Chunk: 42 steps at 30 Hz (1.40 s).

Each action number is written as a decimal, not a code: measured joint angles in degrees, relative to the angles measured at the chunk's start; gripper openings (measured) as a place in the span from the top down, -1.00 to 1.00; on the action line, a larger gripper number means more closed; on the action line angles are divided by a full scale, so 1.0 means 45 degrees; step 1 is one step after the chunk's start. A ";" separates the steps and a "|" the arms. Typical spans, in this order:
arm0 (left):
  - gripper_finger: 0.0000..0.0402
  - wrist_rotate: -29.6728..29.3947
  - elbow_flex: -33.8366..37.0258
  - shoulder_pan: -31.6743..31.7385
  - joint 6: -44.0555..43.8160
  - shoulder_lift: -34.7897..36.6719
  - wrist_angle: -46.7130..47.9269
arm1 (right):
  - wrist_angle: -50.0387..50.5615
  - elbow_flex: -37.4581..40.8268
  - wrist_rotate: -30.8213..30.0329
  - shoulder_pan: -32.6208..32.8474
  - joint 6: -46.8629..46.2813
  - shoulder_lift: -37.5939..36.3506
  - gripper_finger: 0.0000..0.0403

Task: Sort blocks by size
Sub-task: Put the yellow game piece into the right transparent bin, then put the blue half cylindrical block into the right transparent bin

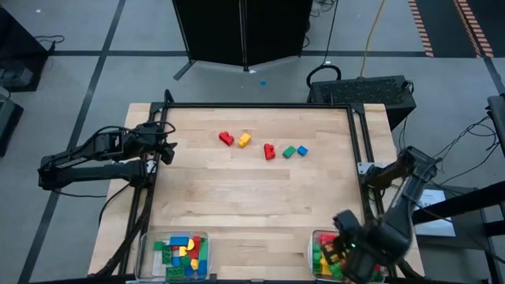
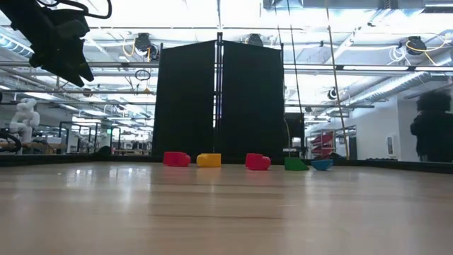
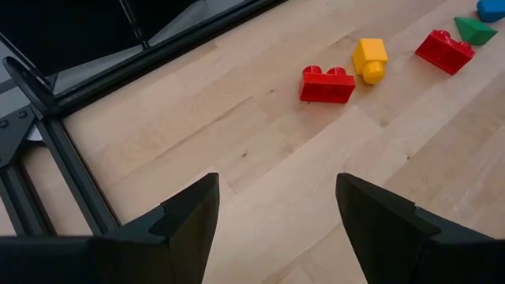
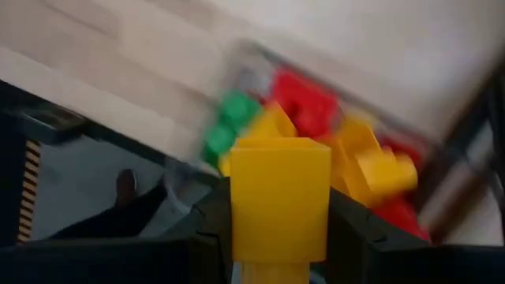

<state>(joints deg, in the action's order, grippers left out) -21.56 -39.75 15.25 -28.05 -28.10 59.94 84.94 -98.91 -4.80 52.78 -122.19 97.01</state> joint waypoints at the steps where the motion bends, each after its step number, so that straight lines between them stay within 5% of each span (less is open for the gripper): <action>1: -0.27 0.0000 0.0000 0.0000 0.0000 0.0000 0.0000 | 0.0023 0.0000 0.0293 0.0211 -0.0489 0.0041 0.44; 7: -0.27 -0.0005 0.0000 0.0000 0.0005 0.0000 0.0000 | -0.0122 0.0000 0.2386 0.0854 -0.1328 0.0607 0.44; 11: -0.27 -0.0008 0.0000 -0.0005 0.0078 0.0000 0.0000 | 0.0244 0.0005 0.2410 0.0881 -0.0871 0.1102 0.40; 19: -0.27 -0.0015 0.0000 0.0000 0.0083 0.0000 -0.0004 | 0.0226 0.0005 0.2424 0.0540 0.0020 0.1564 -0.45; 26: -0.27 -0.0015 0.0000 -0.0005 0.0087 0.0000 0.0000 | 0.0485 -0.0080 0.1008 -0.0362 0.0379 0.1372 -0.52; 31: -0.27 -0.0016 0.0000 -0.0003 0.0092 0.0000 0.0000 | 0.1171 -0.0427 -0.2089 -0.2209 0.2029 0.1219 -0.43; 37: -0.27 -0.0019 0.0000 0.0000 0.0083 0.0000 0.0000 | 0.1135 0.0222 -0.3280 -0.6183 0.5673 0.1169 -0.40; 42: -0.27 -0.0019 0.0000 0.0000 0.0078 0.0000 0.0000 | 0.1114 0.1192 -0.4026 -0.9744 0.6025 0.1130 -0.40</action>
<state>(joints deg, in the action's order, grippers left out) -21.65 -39.75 15.25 -27.70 -28.10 59.94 89.96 -93.55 -22.92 8.93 -95.07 102.09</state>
